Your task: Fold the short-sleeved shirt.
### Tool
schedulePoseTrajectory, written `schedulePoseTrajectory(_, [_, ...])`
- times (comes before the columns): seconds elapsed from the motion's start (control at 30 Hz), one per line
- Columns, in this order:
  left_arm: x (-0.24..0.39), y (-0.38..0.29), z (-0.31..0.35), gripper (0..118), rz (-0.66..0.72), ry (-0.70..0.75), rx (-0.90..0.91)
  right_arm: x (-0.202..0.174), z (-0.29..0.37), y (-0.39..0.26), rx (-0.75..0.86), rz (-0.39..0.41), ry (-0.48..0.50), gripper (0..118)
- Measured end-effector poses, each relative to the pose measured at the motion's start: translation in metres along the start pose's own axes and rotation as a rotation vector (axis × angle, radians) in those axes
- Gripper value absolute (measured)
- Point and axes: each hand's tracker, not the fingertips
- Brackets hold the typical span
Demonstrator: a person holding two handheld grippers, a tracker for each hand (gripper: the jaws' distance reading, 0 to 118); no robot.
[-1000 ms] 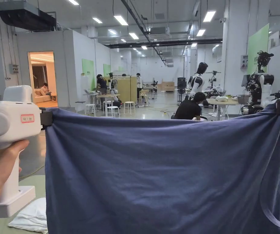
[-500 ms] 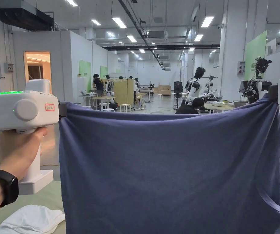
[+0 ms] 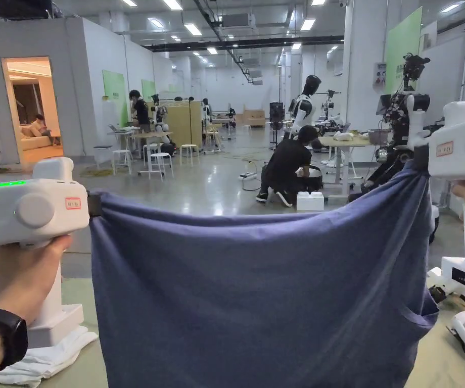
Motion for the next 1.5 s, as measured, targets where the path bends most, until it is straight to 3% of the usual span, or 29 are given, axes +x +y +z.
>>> schedulePoseTrajectory(0.27, [-0.012,-0.14,0.037,5,0.058,-0.098,-0.153,0.042,0.037,-0.149,-0.151,-0.045,0.084,5])
schedulePoseTrajectory(0.47, [-0.039,-0.25,0.119,5,0.084,-0.158,-0.271,0.072,0.141,-0.269,-0.248,-0.045,0.086,5])
schedulePoseTrajectory(0.63, [-0.056,-0.322,0.197,5,0.163,-0.167,-0.328,0.084,0.222,-0.367,-0.404,-0.14,0.078,5])
schedulePoseTrajectory(0.7, [-0.06,-0.341,0.222,5,0.151,-0.131,-0.361,0.086,0.251,-0.397,-0.442,-0.136,0.058,5])
schedulePoseTrajectory(0.8, [-0.066,-0.368,0.248,5,0.138,-0.059,-0.449,0.096,0.283,-0.43,-0.514,-0.188,0.062,5])
schedulePoseTrajectory(0.9, [-0.074,-0.389,0.267,5,0.199,-0.081,-0.485,0.094,0.302,-0.449,-0.568,-0.166,0.047,5])
schedulePoseTrajectory(1.1, [-0.078,-0.416,0.263,6,0.169,-0.09,-0.566,0.091,0.3,-0.47,-0.625,-0.154,0.053,6])
schedulePoseTrajectory(1.13, [-0.078,-0.42,0.26,16,0.146,-0.078,-0.585,0.087,0.3,-0.471,-0.642,-0.117,0.05,16])
schedulePoseTrajectory(1.17, [-0.078,-0.421,0.258,37,0.139,-0.06,-0.599,0.084,0.301,-0.469,-0.632,-0.084,0.045,36])
schedulePoseTrajectory(1.2, [-0.077,-0.421,0.257,65,0.139,-0.043,-0.603,0.083,0.301,-0.471,-0.628,-0.064,0.04,63])
schedulePoseTrajectory(1.23, [-0.078,-0.422,0.257,90,0.148,-0.039,-0.595,0.083,0.3,-0.473,-0.649,-0.053,0.033,79])
schedulePoseTrajectory(1.33, [-0.079,-0.408,0.272,94,0.185,-0.026,-0.481,0.083,0.305,-0.47,-0.623,-0.069,0.016,78])
schedulePoseTrajectory(1.43, [-0.062,-0.38,0.303,94,0.066,-0.027,-0.226,0.085,0.314,-0.453,-0.497,-0.133,0.026,77])
schedulePoseTrajectory(1.5, [-0.045,-0.357,0.319,94,-0.006,0.006,-0.107,0.08,0.324,-0.432,-0.36,-0.131,0.055,78])
